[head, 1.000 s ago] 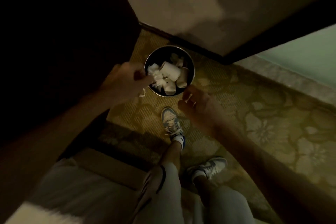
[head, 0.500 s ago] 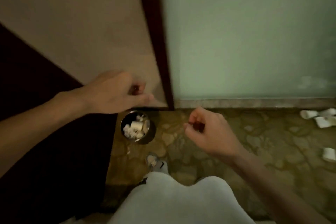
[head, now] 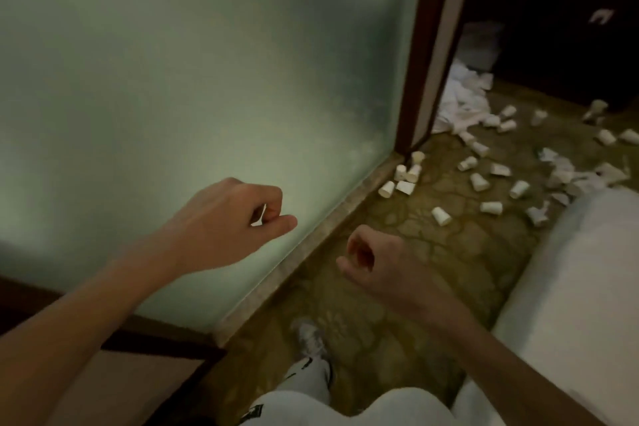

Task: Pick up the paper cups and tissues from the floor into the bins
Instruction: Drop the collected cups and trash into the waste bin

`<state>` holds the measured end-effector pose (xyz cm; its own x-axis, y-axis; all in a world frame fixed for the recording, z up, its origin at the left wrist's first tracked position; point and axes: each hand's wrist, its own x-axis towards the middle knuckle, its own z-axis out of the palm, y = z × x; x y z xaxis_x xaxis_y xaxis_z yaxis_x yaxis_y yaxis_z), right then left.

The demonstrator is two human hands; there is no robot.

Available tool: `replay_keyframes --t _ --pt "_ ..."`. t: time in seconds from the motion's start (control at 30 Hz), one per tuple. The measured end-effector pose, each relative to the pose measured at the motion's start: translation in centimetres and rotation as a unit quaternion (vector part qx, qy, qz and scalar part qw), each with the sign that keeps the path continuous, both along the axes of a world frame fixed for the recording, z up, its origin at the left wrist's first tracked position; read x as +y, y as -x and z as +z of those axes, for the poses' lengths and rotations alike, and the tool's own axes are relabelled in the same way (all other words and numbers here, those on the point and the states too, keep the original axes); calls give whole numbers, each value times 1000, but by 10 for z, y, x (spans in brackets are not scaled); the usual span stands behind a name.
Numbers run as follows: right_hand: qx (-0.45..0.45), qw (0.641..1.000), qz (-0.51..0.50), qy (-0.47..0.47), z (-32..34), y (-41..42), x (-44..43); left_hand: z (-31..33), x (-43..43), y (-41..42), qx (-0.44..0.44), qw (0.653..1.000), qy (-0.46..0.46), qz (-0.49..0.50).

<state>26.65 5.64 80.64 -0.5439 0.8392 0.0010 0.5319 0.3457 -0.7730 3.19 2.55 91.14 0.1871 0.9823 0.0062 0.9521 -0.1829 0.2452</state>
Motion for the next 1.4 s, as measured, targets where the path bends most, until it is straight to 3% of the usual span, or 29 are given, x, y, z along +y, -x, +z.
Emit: replay_keyframes --t 0.1,0.33,0.63,0.87,1.07,1.23,1.4 --pt "-26 997 -75 26 -22 -24 29 -22 61 -26 21 997 30 -64" --pt "-62 961 -235 131 -72 -66 122 -100 225 -75 -58 982 106 -146" --pt "-68 903 -354 234 -108 -95 267 -168 394 -136 -103 953 200 -204" --pt "-33 870 -404 281 -145 -152 348 -228 501 -208 -77 927 313 -190" --pt "-19 850 -384 359 -209 -230 445 -299 590 -284 -55 926 351 -125" --pt "-24 840 -364 401 -286 -278 522 -378 649 -339 -59 926 366 -64" --pt "-32 819 -365 441 -405 -299 584 -496 689 -369 -61 915 399 -17"
